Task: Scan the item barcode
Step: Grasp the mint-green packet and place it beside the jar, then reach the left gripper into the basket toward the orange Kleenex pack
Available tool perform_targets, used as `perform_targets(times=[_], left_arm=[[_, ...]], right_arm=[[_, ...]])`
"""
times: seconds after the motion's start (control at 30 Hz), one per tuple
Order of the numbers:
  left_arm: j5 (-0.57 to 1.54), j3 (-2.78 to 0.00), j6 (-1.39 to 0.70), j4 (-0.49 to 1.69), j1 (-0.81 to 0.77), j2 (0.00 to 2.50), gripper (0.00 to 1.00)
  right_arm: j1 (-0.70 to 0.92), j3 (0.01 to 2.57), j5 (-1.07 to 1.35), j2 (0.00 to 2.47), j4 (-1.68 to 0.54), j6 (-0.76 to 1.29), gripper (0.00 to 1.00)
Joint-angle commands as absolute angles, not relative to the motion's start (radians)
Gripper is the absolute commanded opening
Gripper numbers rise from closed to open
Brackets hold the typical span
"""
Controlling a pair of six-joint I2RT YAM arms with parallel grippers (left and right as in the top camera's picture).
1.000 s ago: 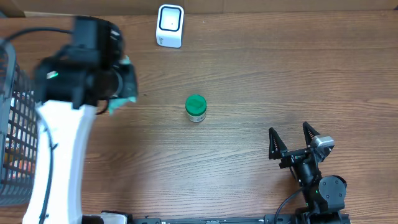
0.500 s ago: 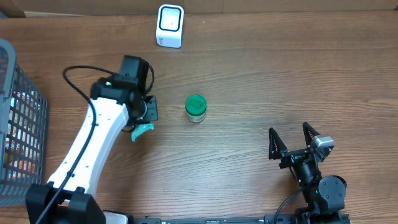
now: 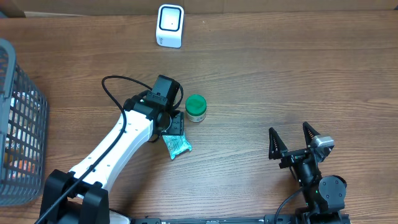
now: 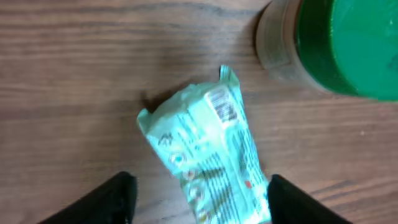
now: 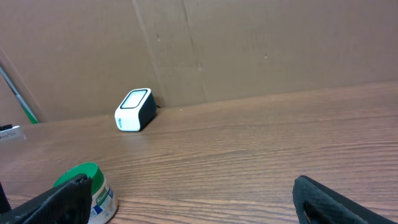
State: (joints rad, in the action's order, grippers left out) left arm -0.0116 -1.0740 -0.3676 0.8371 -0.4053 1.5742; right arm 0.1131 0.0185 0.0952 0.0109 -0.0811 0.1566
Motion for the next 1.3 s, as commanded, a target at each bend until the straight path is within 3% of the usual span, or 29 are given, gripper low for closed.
perform_targets(times=[0.0,0.3,0.4,0.5,0.6,0.73,0.83,1.0,1.13,1.27], left_arm=[[-0.010,-1.186,-0.368,0.897,-0.395,1.574,0.75],[-0.007,-1.924,-0.266,1.365,-0.206,1.572,0.92],[-0.007,-2.213,-0.246,1.443,0.003,1.572,0.96],[-0.007,-2.324,-0.246,1.468,0.209,1.572,1.00],[-0.002,-2.331,-0.249,1.478,0.472,1.578,1.00],[0.043,-2.296,-0.326,1.494,0.736,1.620,0.93],[0.068,-2.234,-0.339,1.492,0.880,1.675,0.93],[0.070,-2.100,-0.246,1.488,0.997,1.790,0.90],[0.070,-1.992,-0.197,1.460,1.010,1.870,0.80],[0.050,-1.781,-0.199,1.366,1.011,1.889,0.79]], right_arm=[[0.118,0.008,0.083,0.003,-0.077,0.152,1.00],[0.118,0.008,0.083,0.003,-0.077,0.152,1.00],[0.118,0.008,0.083,0.003,-0.077,0.152,1.00],[0.118,0.008,0.083,0.003,-0.077,0.152,1.00],[0.118,0.008,0.083,0.003,-0.077,0.152,1.00],[0.118,0.008,0.083,0.003,-0.077,0.152,1.00],[0.118,0.008,0.083,0.003,-0.077,0.152,1.00],[0.118,0.008,0.083,0.003,-0.077,0.152,1.00],[0.118,0.008,0.083,0.003,-0.077,0.152,1.00],[0.118,0.008,0.083,0.005,-0.077,0.152,1.00]])
